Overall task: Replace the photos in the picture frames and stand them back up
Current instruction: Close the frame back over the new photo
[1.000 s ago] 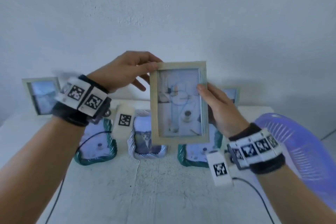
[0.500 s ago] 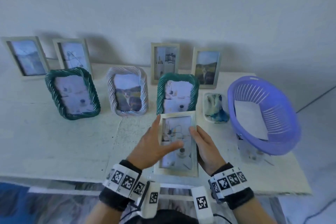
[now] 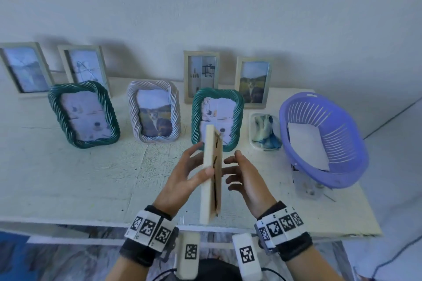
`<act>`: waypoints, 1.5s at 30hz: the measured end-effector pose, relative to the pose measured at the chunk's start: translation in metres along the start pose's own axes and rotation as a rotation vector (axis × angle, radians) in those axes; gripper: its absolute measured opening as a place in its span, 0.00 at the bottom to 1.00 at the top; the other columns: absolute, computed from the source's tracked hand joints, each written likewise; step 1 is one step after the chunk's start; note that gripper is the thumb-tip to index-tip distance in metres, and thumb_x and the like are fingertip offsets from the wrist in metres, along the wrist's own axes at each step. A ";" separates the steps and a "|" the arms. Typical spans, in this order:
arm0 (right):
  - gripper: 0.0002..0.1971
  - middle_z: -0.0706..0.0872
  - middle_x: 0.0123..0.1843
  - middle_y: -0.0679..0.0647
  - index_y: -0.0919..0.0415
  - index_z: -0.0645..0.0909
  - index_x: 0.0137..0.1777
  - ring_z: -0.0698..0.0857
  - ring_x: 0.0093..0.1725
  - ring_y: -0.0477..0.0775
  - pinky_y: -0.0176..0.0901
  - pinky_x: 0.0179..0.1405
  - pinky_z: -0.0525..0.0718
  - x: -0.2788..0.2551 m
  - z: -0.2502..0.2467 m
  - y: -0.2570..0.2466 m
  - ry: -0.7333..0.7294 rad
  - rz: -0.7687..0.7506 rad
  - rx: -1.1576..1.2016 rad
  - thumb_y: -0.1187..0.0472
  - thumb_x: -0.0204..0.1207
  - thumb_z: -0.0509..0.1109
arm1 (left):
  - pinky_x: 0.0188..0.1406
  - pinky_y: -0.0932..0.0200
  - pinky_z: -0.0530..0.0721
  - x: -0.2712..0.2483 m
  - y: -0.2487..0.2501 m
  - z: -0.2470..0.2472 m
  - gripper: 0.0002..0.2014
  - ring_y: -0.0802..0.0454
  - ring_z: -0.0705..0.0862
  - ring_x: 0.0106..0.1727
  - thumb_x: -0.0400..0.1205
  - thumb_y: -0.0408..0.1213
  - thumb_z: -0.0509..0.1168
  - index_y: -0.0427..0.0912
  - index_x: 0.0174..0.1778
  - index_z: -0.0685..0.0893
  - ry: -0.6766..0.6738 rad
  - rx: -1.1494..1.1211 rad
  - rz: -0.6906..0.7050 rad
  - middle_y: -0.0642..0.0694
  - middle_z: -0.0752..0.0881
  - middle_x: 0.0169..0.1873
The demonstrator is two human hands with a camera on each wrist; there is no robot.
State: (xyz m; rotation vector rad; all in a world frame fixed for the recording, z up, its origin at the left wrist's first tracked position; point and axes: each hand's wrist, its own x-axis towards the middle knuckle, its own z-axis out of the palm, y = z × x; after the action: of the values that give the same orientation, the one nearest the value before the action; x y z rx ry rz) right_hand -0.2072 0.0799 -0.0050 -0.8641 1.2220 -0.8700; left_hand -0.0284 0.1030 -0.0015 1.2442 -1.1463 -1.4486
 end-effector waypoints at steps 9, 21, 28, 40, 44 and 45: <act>0.07 0.87 0.50 0.46 0.55 0.83 0.53 0.84 0.48 0.31 0.24 0.45 0.79 -0.007 0.002 0.028 0.061 -0.255 -0.541 0.58 0.84 0.63 | 0.35 0.53 0.90 -0.010 -0.039 -0.053 0.12 0.48 0.91 0.46 0.79 0.33 0.72 0.45 0.58 0.86 0.272 0.092 -0.078 0.43 0.91 0.43; 0.12 0.80 0.50 0.53 0.55 0.85 0.61 0.81 0.45 0.48 0.25 0.47 0.76 -0.006 0.016 0.064 0.176 -0.345 -0.956 0.59 0.81 0.67 | 0.46 0.67 0.85 -0.006 -0.069 -0.063 0.25 0.61 0.86 0.43 0.75 0.45 0.76 0.45 0.68 0.83 0.163 0.709 0.057 0.48 0.82 0.49; 0.08 0.78 0.48 0.52 0.54 0.84 0.56 0.77 0.43 0.47 0.19 0.38 0.69 -0.005 0.022 0.063 0.172 -0.366 -1.034 0.56 0.78 0.69 | 0.41 0.67 0.83 -0.004 -0.070 -0.058 0.15 0.61 0.85 0.38 0.75 0.43 0.76 0.48 0.57 0.87 0.233 0.699 0.110 0.53 0.87 0.41; 0.11 0.77 0.53 0.52 0.55 0.76 0.56 0.79 0.49 0.50 0.37 0.47 0.78 0.003 0.003 0.051 0.012 -0.243 -0.998 0.64 0.75 0.69 | 0.33 0.72 0.73 0.003 -0.076 -0.048 0.09 0.58 0.83 0.37 0.78 0.43 0.71 0.45 0.50 0.86 0.351 0.767 0.061 0.53 0.86 0.35; 0.14 0.78 0.50 0.50 0.52 0.76 0.58 0.82 0.46 0.48 0.46 0.51 0.84 0.003 -0.010 0.051 -0.070 -0.274 -0.942 0.68 0.77 0.68 | 0.34 0.71 0.74 0.003 -0.078 -0.049 0.08 0.58 0.83 0.37 0.77 0.41 0.72 0.44 0.50 0.86 0.346 0.756 0.053 0.54 0.86 0.35; 0.14 0.78 0.51 0.49 0.51 0.76 0.58 0.83 0.46 0.47 0.46 0.52 0.85 0.003 -0.012 0.052 -0.079 -0.281 -0.936 0.67 0.77 0.68 | 0.35 0.70 0.75 0.003 -0.078 -0.050 0.08 0.59 0.83 0.37 0.77 0.40 0.72 0.44 0.50 0.86 0.346 0.752 0.058 0.54 0.86 0.35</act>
State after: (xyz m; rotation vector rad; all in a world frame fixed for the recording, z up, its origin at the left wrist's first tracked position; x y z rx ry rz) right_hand -0.2138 0.0984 -0.0545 -1.8316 1.4634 -0.4335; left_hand 0.0165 0.1099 -0.0820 1.8574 -1.5171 -0.7086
